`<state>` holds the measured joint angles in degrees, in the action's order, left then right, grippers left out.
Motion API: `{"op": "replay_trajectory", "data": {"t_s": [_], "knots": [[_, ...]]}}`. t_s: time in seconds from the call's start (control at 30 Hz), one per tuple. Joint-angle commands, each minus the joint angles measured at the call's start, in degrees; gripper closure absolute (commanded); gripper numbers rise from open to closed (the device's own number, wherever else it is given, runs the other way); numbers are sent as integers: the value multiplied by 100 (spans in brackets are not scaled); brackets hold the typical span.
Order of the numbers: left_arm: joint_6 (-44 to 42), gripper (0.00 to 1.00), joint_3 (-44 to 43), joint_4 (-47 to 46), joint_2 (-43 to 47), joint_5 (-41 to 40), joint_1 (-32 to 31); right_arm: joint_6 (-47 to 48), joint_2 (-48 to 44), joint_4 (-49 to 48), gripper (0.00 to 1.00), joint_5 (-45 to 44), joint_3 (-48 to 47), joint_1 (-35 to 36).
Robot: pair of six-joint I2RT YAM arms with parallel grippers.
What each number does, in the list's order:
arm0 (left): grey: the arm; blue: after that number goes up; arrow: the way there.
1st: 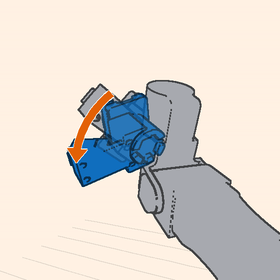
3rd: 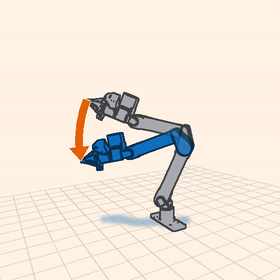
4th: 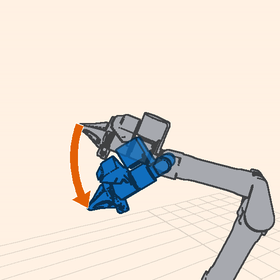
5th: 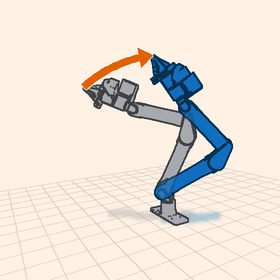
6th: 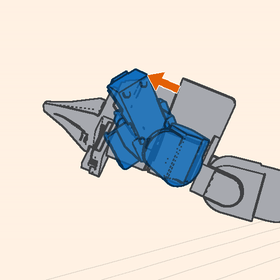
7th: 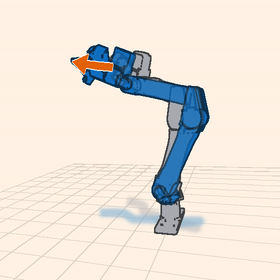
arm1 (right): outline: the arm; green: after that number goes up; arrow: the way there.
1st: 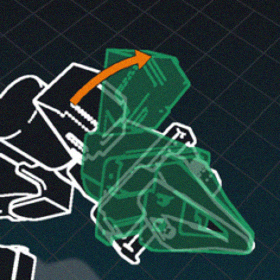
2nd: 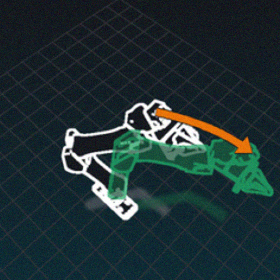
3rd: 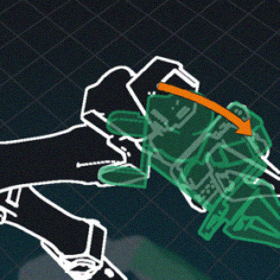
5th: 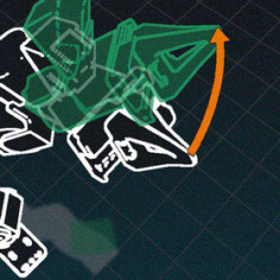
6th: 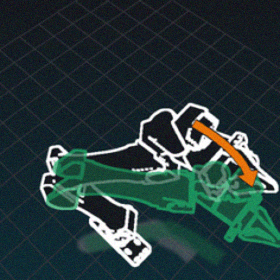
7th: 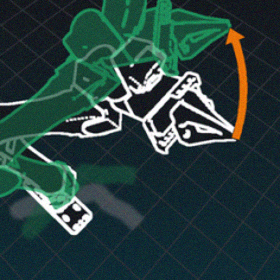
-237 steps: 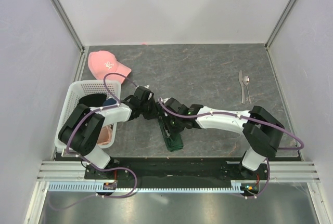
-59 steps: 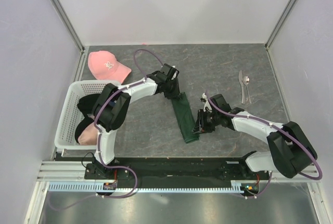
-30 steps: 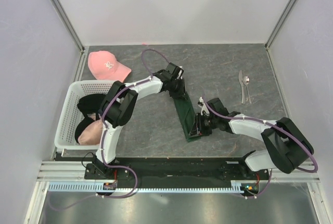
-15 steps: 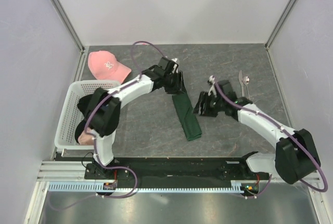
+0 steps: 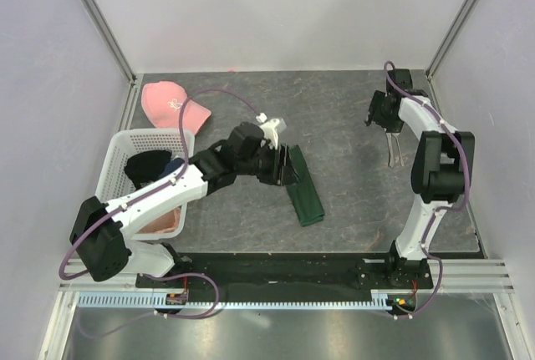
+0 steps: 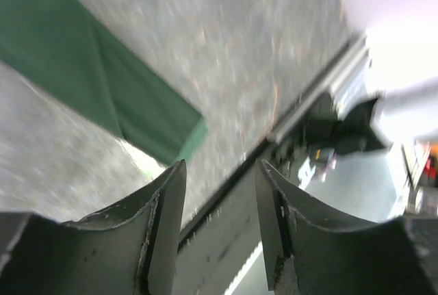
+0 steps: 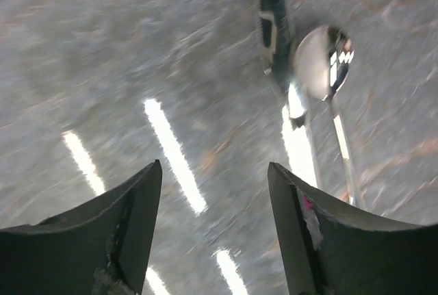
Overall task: Fold the napkin into a case and place the utensils inside
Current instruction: Pick up the knife from the corner of the board.
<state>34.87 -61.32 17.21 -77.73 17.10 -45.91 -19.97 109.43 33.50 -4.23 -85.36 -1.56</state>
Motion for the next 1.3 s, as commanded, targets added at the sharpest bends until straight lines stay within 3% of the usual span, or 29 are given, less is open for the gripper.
{"op": "replay_trajectory", "data": {"t_s": [0.0,0.33,0.63,0.73,0.83,0.87,0.9,1.03,1.27], "knots": [[160,49,348,-297,188,276,-286,783,447,527,32,-386,-701,-186],[2,49,446,-403,162,478,-313,1064,861,290,34,-202,-438,-573],[-7,49,226,-368,-31,531,-313,1003,1309,131,47,-184,-165,-556],[28,49,129,-377,-206,583,-313,907,1371,122,58,-105,-42,-494],[81,48,15,-403,-469,619,-340,697,1415,87,76,299,133,-415],[72,47,-20,-472,-540,584,-374,609,1397,78,94,361,186,-372],[81,45,-73,-543,-611,540,-392,564,1328,52,99,405,239,-319],[213,41,-292,-956,-1304,234,-436,-233,704,-343,100,1290,1123,-248],[-129,40,-2047,-1229,-3508,-418,-717,-947,-385,-879,100,2286,2330,-292]]}}
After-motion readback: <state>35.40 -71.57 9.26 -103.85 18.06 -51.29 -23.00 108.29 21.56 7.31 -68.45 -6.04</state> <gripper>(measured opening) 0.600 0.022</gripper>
